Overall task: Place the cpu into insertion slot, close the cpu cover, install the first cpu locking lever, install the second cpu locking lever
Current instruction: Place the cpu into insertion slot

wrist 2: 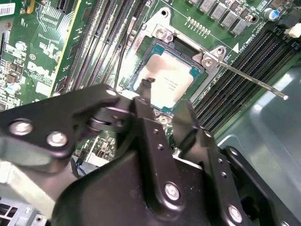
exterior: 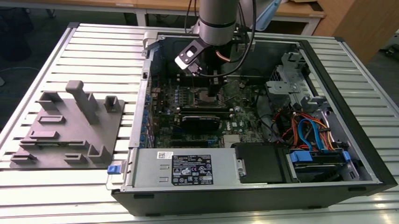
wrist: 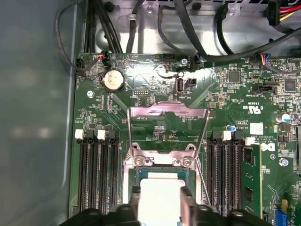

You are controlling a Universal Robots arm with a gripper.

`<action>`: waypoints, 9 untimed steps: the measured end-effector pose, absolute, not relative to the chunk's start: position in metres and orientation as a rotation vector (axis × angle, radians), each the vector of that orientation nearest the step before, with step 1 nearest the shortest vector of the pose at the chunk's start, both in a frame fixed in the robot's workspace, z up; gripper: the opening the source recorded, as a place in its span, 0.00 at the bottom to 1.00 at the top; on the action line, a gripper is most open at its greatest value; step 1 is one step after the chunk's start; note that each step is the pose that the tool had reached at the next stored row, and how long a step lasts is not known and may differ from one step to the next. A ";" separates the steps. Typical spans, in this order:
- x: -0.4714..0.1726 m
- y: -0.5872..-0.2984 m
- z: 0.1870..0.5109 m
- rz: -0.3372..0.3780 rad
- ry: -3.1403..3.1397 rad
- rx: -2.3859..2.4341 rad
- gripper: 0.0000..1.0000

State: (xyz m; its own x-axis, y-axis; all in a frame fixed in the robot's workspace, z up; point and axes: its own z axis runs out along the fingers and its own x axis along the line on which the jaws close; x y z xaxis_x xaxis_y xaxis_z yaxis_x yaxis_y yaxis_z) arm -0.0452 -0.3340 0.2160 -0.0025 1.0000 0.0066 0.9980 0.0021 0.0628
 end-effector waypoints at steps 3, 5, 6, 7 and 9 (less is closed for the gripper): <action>-0.045 -0.334 0.216 0.076 2.195 2.190 0.36; -0.045 -0.334 0.216 0.076 2.195 2.190 0.24; -0.045 -0.334 0.216 0.076 2.195 2.190 0.24; -0.045 -0.334 0.216 0.076 2.195 2.190 0.18; -0.045 -0.334 0.216 0.076 2.195 2.190 0.13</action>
